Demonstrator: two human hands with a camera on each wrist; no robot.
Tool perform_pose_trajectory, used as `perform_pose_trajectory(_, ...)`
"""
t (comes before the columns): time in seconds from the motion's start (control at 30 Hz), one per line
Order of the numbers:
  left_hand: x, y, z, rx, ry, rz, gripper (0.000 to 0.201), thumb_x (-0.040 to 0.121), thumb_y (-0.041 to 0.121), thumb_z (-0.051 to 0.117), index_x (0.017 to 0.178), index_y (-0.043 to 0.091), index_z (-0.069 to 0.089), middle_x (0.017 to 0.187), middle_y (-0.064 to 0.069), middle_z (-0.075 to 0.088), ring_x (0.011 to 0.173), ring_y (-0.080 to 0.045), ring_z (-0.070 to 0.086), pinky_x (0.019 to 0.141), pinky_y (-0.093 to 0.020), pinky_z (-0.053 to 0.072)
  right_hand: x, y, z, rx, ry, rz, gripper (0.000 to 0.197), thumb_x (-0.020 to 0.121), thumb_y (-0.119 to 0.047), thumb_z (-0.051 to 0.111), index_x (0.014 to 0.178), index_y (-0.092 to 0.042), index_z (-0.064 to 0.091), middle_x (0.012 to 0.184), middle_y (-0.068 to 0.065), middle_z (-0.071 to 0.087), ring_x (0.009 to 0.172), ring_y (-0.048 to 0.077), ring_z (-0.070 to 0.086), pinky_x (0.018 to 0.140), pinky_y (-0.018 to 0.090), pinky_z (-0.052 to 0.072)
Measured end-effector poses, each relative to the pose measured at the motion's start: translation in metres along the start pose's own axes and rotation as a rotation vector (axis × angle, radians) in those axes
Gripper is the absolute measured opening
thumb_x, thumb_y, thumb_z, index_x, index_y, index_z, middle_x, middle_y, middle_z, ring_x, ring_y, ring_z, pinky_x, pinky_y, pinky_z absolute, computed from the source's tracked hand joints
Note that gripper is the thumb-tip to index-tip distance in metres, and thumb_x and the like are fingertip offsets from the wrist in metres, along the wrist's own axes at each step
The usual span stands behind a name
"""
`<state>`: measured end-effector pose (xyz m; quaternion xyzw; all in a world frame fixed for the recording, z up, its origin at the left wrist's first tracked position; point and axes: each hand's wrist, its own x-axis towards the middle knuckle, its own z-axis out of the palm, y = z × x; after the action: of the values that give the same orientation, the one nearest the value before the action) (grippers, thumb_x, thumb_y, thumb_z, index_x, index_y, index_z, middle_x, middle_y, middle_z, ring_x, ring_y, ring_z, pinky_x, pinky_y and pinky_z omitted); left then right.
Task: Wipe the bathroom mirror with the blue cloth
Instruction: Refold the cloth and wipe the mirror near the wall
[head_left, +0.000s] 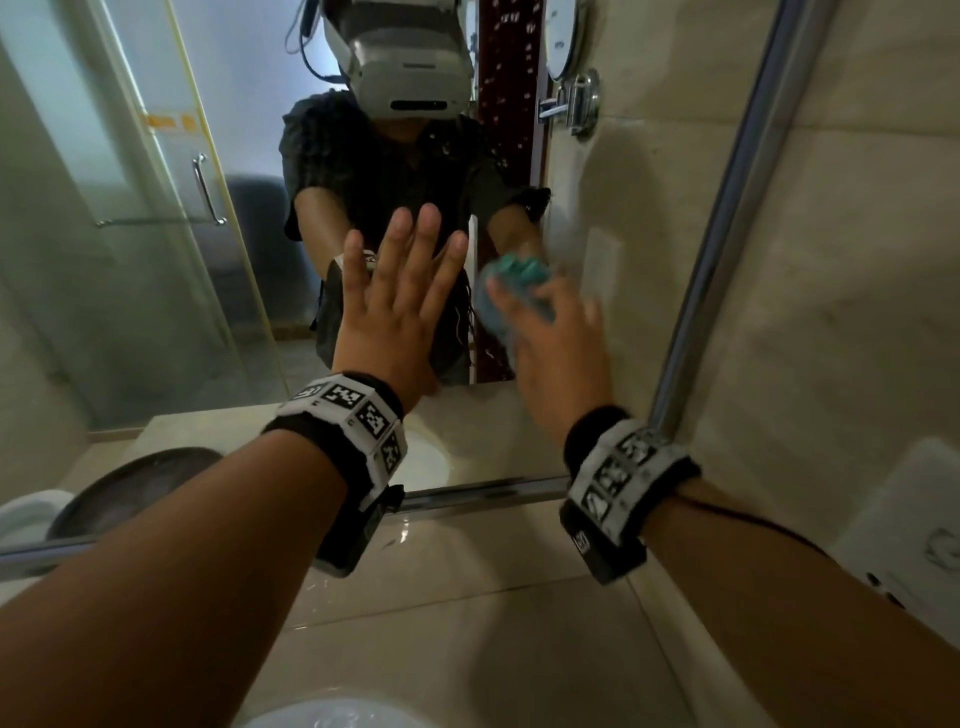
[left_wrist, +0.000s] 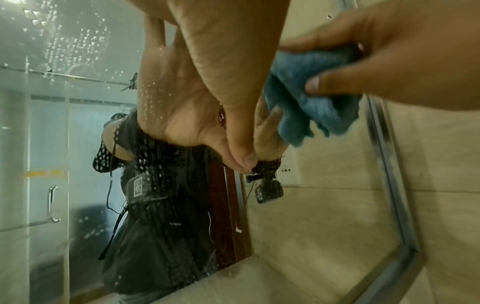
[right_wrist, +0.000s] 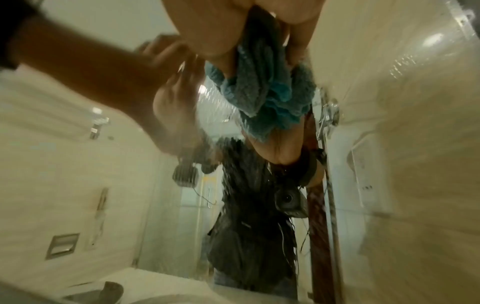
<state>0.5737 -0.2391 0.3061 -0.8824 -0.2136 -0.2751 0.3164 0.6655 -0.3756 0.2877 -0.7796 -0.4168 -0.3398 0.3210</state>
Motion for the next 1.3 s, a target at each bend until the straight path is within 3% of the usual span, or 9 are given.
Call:
perform_pose_trajectory(0.17,0.000,0.000,0.001,0.003,-0.001,-0.004,0.146,0.052,0.075,0.068,0.145,0.011,-0.025,0.153,-0.016,-0.019,0.144,-0.034,-0.006,0.110,-0.056,-0.006,0.026,0.038,-0.025,0.127,0.182,0.168,0.039,0.091,-0.013,0.058,0.125,-0.032,0.053,0.119,0.005,0.048,0.112,0.029,0.048,0.090,0.030,0.047)
perform_pose_trajectory(0.3,0.000,0.001,0.001,0.011,-0.002,-0.004,0.146,0.051,0.076,0.068,0.145,0.011,-0.023,0.153,-0.016,-0.017,0.144,-0.034,-0.005,0.109,-0.055,-0.005,0.049,0.031,-0.037,-0.067,0.280,0.383,0.058,0.093,-0.011,0.048,0.142,-0.039,0.034,0.136,0.008,0.036,0.120,0.028,0.035,0.101,0.032,0.031)
perform_pose_trajectory(0.5,-0.001,0.002,-0.002,0.036,-0.012,-0.007,0.143,0.054,0.076,0.067,0.146,0.011,-0.023,0.154,-0.017,-0.015,0.144,-0.034,-0.005,0.109,-0.055,-0.004,-0.003,0.022,-0.003,-0.149,-0.066,-0.253,0.065,0.073,0.002,0.070,0.129,-0.030,0.055,0.113,0.012,0.055,0.086,0.036,0.050,0.070,0.041,0.052)
perform_pose_trajectory(0.73,0.000,0.001,0.000,-0.007,-0.032,0.002,0.144,0.055,0.073,0.069,0.144,0.011,-0.026,0.153,-0.017,-0.022,0.143,-0.035,-0.011,0.108,-0.056,-0.009,0.057,0.025,-0.035,0.099,0.345,0.437,0.055,0.092,-0.013,0.051,0.139,-0.039,0.039,0.128,0.009,0.038,0.114,0.024,0.040,0.097,0.024,0.033)
perform_pose_trajectory(0.87,-0.001,0.001,-0.001,0.003,-0.031,-0.001,0.144,0.054,0.073,0.069,0.145,0.012,-0.024,0.151,-0.016,-0.026,0.143,-0.034,-0.009,0.109,-0.055,-0.007,0.015,-0.002,-0.006,0.060,0.041,-0.002,0.061,0.083,0.000,0.061,0.130,-0.038,0.051,0.125,0.007,0.040,0.107,0.035,0.043,0.091,0.040,0.044)
perform_pose_trajectory(0.93,0.000,0.001,-0.002,0.002,-0.035,0.001,0.143,0.055,0.074,0.068,0.144,0.011,-0.026,0.148,-0.017,-0.032,0.143,-0.033,-0.011,0.108,-0.056,-0.007,0.003,0.018,-0.010,0.094,0.008,-0.090,0.055,0.081,-0.002,0.065,0.126,-0.033,0.056,0.117,0.005,0.043,0.102,0.024,0.047,0.085,0.036,0.049)
perform_pose_trajectory(1.03,0.001,0.002,-0.001,-0.013,-0.048,0.004,0.145,0.056,0.073,0.068,0.143,0.011,-0.029,0.148,-0.017,-0.031,0.143,-0.035,-0.013,0.108,-0.056,-0.008,0.028,0.054,-0.031,0.198,0.218,0.255,0.045,0.088,-0.011,0.057,0.129,-0.029,0.055,0.119,0.007,0.045,0.105,0.008,0.047,0.090,0.015,0.040)
perform_pose_trajectory(1.17,0.001,0.001,0.000,-0.003,-0.040,0.000,0.144,0.055,0.074,0.068,0.144,0.011,-0.027,0.150,-0.017,-0.028,0.140,-0.034,-0.017,0.108,-0.057,-0.008,0.051,0.062,-0.043,0.178,0.407,0.573,0.051,0.092,-0.013,0.052,0.137,-0.038,0.044,0.125,0.008,0.039,0.116,0.022,0.044,0.103,0.024,0.036)
perform_pose_trajectory(1.3,0.001,0.002,-0.001,-0.008,-0.045,-0.002,0.145,0.053,0.075,0.068,0.144,0.011,-0.026,0.150,-0.017,-0.027,0.140,-0.034,-0.017,0.108,-0.057,-0.007,0.013,0.033,-0.023,-0.013,0.085,0.199,0.058,0.088,-0.009,0.056,0.136,-0.039,0.044,0.123,0.010,0.041,0.109,0.028,0.040,0.093,0.026,0.038)
